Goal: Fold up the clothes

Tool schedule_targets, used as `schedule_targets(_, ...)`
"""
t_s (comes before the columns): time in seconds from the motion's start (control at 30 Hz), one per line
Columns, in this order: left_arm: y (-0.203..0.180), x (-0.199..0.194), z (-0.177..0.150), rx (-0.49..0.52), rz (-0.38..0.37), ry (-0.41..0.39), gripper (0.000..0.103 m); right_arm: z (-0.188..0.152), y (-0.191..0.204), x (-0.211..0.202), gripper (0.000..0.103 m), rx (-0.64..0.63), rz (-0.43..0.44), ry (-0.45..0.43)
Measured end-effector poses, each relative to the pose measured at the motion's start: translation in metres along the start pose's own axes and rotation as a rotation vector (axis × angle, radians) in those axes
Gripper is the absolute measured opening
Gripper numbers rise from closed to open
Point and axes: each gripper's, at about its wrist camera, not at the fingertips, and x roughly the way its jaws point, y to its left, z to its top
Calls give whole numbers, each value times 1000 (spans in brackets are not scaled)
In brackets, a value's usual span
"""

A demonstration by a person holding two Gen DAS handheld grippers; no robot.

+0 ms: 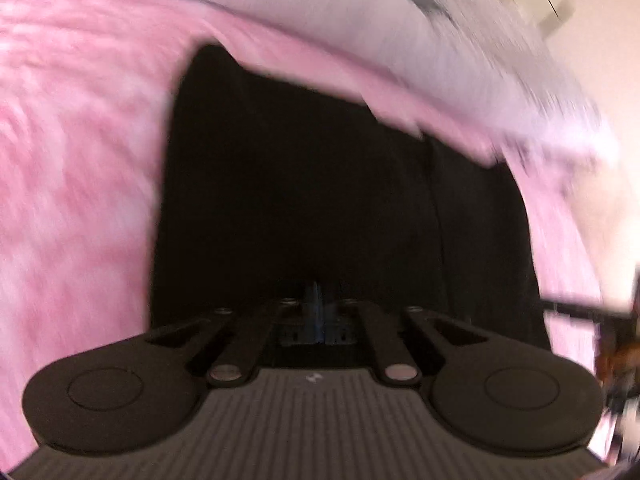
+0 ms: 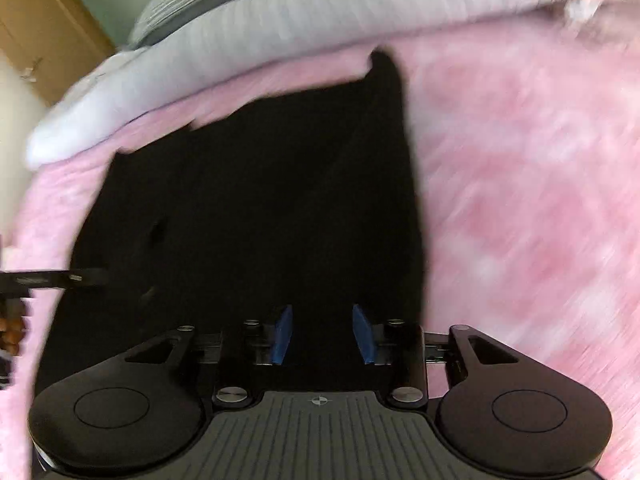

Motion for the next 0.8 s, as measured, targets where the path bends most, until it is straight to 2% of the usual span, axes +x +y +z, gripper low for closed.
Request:
schedule_targets(0.03, 0, -2, 10, 7, 47, -39, 2, 7, 0, -1, 37, 6, -46, -18)
schedule_targets(0.1, -7, -12, 25, 21, 130, -84, 12, 19, 1, -8, 37, 24, -101, -38)
schedule_targets(0.13, -12, -21, 26, 35, 124, -88, 17, 23, 2, -14, 37, 35, -110, -40)
schedule_targets(0.17, -17, -31, 26, 51, 115, -92, 17, 23, 8, -22, 37, 26, -92, -38)
schedule_targets(0.2, -24, -39, 13, 72, 108, -66, 17, 16, 17, -33, 37, 2, -58, -24)
schedule_targets(0.27, -39, -54, -14, 115, 93, -11, 19, -5, 36, -48, 37, -53, -45, 31)
schedule_targets(0.33, -53, -69, -42, 158, 77, 44, 19, -42, 54, -63, 37, -79, -48, 90)
schedule_targets(0.4, -60, -84, -83, 150, 64, 106, 19, -82, 70, -76, 37, -77, -49, 140)
schedule_targets(0.5, -66, -108, -149, 134, 102, 211, 19, -143, 85, -96, 37, -1, -119, 186)
schedule_targets(0.53, -68, -117, -171, 138, 129, 244, 19, -165, 90, -103, 37, 3, -172, 204)
schedule_targets(0.57, -70, -129, -189, 147, 155, 243, 20, -186, 95, -111, 37, 6, -224, 221)
schedule_targets(0.63, -72, -156, -216, 124, 192, 251, 22, -218, 108, -133, 37, -10, -276, 218)
schedule_targets(0.7, -71, -176, -238, 73, 209, 309, 23, -252, 116, -151, 37, 29, -311, 306)
schedule_targets(0.8, -68, -201, -266, 9, 232, 402, 23, -293, 129, -178, 37, 25, -322, 349)
